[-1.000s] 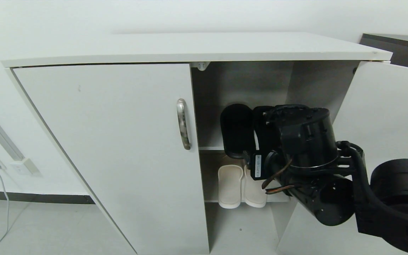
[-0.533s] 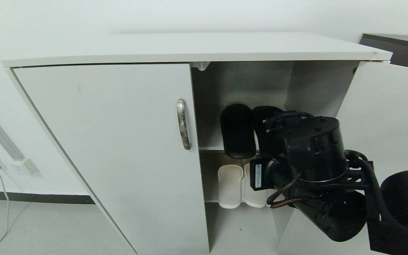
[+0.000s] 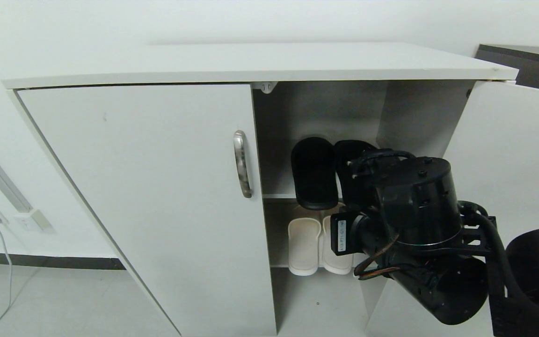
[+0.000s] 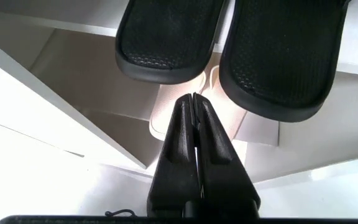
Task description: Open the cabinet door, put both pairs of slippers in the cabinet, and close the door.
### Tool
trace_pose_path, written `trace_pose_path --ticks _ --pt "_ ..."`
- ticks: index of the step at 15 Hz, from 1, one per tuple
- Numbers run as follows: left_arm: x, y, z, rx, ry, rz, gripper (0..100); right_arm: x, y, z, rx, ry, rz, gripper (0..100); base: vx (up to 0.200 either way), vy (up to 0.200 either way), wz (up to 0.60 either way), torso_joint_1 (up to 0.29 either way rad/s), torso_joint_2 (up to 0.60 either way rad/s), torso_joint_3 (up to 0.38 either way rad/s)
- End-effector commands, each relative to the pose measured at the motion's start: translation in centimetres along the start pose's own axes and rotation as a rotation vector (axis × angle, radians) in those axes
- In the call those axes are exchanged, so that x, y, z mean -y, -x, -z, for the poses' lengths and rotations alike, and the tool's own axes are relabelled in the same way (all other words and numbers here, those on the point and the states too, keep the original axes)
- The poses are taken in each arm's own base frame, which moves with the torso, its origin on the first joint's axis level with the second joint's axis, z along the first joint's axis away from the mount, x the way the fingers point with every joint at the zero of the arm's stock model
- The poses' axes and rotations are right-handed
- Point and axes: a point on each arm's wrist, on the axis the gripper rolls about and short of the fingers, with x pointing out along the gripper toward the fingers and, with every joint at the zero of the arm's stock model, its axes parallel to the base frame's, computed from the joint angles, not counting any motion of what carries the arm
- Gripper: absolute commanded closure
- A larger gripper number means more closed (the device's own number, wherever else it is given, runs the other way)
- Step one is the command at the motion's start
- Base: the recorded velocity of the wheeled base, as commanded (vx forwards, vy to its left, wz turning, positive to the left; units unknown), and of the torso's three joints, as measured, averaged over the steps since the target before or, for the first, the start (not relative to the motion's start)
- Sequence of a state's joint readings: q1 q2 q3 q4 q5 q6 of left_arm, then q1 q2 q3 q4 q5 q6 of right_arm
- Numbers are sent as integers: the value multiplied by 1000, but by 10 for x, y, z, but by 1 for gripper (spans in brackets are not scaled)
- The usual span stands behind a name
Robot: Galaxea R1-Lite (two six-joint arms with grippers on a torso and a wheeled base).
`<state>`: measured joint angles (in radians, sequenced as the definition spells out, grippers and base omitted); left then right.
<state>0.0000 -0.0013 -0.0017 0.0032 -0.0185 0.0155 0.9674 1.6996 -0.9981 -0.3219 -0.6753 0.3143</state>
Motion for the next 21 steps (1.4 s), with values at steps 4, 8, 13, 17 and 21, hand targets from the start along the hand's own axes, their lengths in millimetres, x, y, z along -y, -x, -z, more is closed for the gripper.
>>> trace_pose_path --ticks 4,8,13,17,21 --pt "0 0 0 -1 0 0 100 -1 -1 1 -3 18 0 100 -200 0 0 6 1 0" --pt "0 0 0 -1 0 0 100 -1 0 3 -7 24 0 100 -200 0 0 2 4 2" --pt "0 0 0 -1 0 -2 100 -1 0 4 -10 26 -1 100 -200 0 0 2 3 3" --pt "0 0 0 -1 0 0 100 -1 0 5 -11 29 0 100 -200 0 0 2 6 4" --pt "0 0 0 -1 2 -2 100 3 0 5 -1 45 4 100 0 0 0 0 0 0"
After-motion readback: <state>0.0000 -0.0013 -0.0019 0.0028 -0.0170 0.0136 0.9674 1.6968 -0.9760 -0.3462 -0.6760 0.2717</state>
